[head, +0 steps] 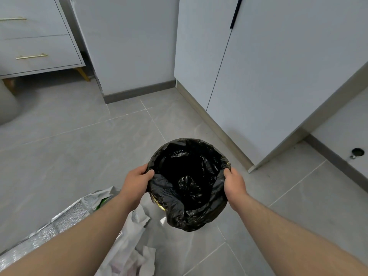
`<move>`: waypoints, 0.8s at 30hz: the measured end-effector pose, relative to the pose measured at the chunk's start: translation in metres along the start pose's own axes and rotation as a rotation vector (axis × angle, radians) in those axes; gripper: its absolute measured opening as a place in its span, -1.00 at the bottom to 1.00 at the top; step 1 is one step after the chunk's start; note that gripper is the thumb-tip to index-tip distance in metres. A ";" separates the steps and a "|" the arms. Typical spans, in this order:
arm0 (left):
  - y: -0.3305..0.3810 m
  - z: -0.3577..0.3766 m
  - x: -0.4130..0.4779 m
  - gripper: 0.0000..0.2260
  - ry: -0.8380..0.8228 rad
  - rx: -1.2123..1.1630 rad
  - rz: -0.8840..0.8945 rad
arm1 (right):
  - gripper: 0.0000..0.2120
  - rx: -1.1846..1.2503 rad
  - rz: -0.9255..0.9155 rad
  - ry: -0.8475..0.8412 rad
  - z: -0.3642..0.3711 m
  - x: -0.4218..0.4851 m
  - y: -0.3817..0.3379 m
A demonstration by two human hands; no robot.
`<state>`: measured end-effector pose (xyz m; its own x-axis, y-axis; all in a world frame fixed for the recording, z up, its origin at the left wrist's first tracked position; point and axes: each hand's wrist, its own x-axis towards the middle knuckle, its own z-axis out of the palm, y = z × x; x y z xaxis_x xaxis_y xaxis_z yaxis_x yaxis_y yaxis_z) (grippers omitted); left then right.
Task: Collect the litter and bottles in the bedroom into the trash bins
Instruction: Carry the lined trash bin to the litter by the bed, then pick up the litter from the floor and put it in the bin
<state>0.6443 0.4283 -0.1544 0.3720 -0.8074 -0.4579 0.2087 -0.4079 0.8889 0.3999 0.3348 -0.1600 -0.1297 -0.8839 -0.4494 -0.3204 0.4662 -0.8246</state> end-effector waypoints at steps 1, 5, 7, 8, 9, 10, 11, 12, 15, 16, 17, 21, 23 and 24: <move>-0.001 -0.001 0.000 -0.73 -0.006 -0.001 0.003 | -0.73 -0.003 -0.011 0.009 0.000 0.001 0.001; -0.006 -0.003 0.001 -0.79 -0.042 0.031 0.000 | -0.75 -0.029 -0.037 0.012 0.001 0.001 0.002; -0.005 -0.004 0.000 -0.83 -0.045 0.098 0.027 | -0.78 -0.074 -0.047 -0.007 -0.001 -0.003 0.002; -0.002 -0.005 -0.001 -0.76 -0.029 0.147 0.046 | -0.72 -0.131 -0.067 -0.005 -0.004 -0.006 0.001; 0.003 -0.007 -0.004 -0.57 0.010 0.193 0.048 | -0.57 -0.220 -0.103 0.024 -0.007 -0.008 -0.001; 0.012 -0.010 -0.010 -0.39 0.059 0.224 0.043 | -0.43 -0.315 -0.148 0.071 -0.011 -0.011 -0.005; 0.023 -0.014 -0.018 -0.29 0.103 0.245 0.068 | -0.35 -0.390 -0.209 0.129 -0.013 -0.017 -0.011; 0.035 -0.019 -0.027 -0.26 0.137 0.277 0.128 | -0.32 -0.433 -0.281 0.187 -0.013 -0.023 -0.020; 0.071 -0.043 -0.059 -0.37 0.219 0.371 0.337 | -0.35 -0.368 -0.483 0.207 0.008 -0.056 -0.059; 0.083 -0.053 -0.071 -0.42 0.232 0.387 0.389 | -0.37 -0.336 -0.551 0.164 0.020 -0.070 -0.072; 0.093 -0.064 -0.083 -0.46 0.245 0.399 0.422 | -0.39 -0.315 -0.614 0.101 0.035 -0.084 -0.084; 0.121 -0.114 -0.125 -0.54 0.337 0.459 0.488 | -0.42 -0.253 -0.790 -0.143 0.099 -0.143 -0.124; 0.129 -0.133 -0.145 -0.51 0.404 0.425 0.499 | -0.41 -0.216 -0.823 -0.213 0.126 -0.171 -0.133; 0.133 -0.140 -0.156 -0.47 0.425 0.398 0.505 | -0.41 -0.192 -0.827 -0.246 0.136 -0.184 -0.136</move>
<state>0.7408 0.5601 0.0326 0.6679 -0.7362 0.1091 -0.3895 -0.2208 0.8941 0.5948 0.4395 -0.0119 0.4117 -0.8921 0.1859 -0.3777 -0.3527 -0.8561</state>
